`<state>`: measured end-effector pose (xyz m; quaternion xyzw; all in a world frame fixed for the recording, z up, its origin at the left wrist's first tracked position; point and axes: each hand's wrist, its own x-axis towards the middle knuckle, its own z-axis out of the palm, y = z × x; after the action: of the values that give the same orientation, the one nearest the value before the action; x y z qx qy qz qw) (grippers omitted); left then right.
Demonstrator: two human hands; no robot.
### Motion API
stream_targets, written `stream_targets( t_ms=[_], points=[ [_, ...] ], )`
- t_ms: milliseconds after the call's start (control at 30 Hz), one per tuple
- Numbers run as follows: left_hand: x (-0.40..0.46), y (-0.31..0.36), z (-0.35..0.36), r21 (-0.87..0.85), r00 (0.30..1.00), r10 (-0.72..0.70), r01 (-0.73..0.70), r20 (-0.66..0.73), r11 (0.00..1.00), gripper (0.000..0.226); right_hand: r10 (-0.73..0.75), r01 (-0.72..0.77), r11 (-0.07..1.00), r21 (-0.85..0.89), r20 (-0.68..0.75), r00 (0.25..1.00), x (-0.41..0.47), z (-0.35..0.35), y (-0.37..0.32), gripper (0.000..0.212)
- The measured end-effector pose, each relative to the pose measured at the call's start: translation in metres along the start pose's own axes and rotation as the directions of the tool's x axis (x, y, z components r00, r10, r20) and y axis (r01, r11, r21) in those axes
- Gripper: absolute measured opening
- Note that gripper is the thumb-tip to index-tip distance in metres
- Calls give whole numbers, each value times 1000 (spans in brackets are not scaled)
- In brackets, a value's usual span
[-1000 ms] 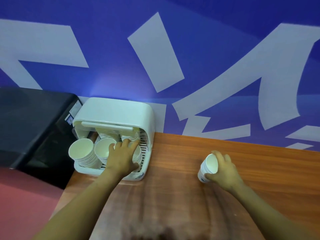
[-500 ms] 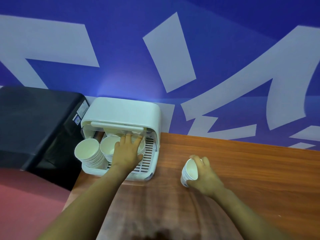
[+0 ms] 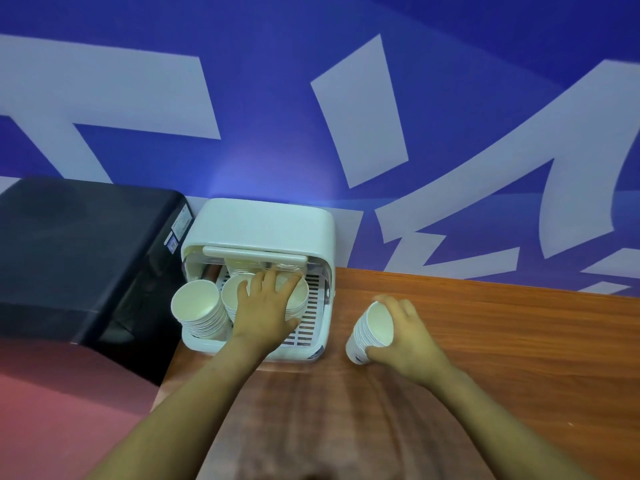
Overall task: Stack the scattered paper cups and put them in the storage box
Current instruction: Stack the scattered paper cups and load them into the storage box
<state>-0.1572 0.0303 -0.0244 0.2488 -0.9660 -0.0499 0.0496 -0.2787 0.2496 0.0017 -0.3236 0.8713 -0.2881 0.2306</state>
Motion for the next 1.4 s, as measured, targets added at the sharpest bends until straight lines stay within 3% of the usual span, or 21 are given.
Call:
stream_targets(
  t_ms=[200, 433, 800, 1100, 1400],
  points=[
    [-25, -17, -5, -6, 999, -12, 12, -46, 1000, 79, -138, 139, 990, 21, -46, 989, 9, 4, -49, 78],
    [-42, -40, -14, -40, 995, -69, 66, -68, 997, 77, -185, 186, 982, 22, -47, 982, 16, 27, -76, 82],
    [-45, -59, -15, -66, 998, -57, 57, -4, 996, 70, -114, 109, 993, -48, -102, 988, 23, 51, -90, 86],
    [-33, -61, -16, 85, 988, -62, 50, 145, 995, 44, -52, 47, 997, -66, -67, 996, 24, 69, -87, 87],
    [-30, -61, -18, 184, 990, -24, -2, 138, 983, 43, 41, -44, 997, -61, -50, 998, 27, 89, -80, 96]
  ],
)
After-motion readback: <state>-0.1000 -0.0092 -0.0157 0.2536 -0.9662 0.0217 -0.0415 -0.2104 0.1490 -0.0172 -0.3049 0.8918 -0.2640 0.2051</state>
